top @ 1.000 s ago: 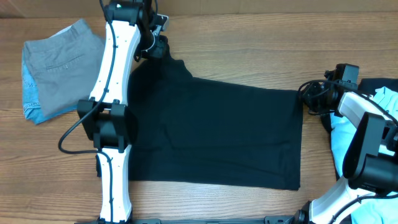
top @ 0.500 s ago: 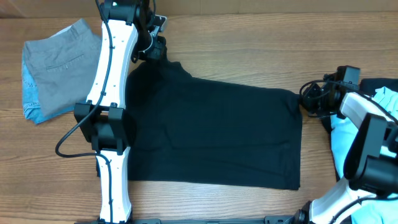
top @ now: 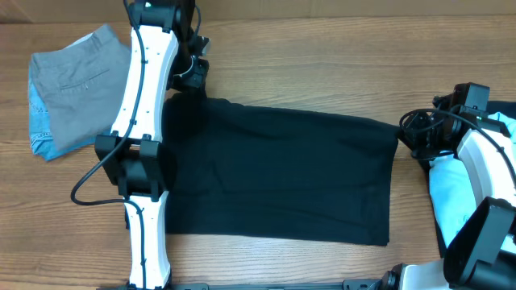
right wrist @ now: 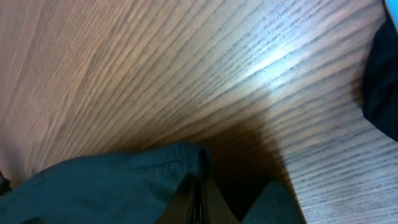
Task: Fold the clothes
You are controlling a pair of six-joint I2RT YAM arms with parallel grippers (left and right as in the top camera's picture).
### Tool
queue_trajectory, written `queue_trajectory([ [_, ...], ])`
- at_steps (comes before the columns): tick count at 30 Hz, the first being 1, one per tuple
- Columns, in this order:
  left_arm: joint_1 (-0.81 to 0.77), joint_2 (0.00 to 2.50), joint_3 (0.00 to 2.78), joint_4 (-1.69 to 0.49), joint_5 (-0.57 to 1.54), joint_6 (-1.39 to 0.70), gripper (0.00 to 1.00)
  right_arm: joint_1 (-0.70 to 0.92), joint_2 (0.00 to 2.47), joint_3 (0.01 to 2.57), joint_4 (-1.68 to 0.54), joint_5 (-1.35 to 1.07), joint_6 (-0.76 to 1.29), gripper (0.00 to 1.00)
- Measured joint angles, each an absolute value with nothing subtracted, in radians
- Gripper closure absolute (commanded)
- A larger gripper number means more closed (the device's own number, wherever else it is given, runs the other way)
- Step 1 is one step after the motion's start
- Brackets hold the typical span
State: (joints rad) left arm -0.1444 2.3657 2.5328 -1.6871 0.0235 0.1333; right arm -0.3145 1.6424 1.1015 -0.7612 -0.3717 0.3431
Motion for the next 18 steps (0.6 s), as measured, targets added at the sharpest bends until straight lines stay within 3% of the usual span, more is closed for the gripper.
queue_trajectory([
  [9,-0.144,2.103,2.241,-1.690,0.025,0.133,0.96,-0.316,1.629,1.102,-0.920,-0.365,0.310,0.96],
  [18,-0.144,2.085,1.986,-1.670,0.025,0.133,0.96,-0.319,1.551,1.101,-1.071,-0.337,0.295,0.96],
])
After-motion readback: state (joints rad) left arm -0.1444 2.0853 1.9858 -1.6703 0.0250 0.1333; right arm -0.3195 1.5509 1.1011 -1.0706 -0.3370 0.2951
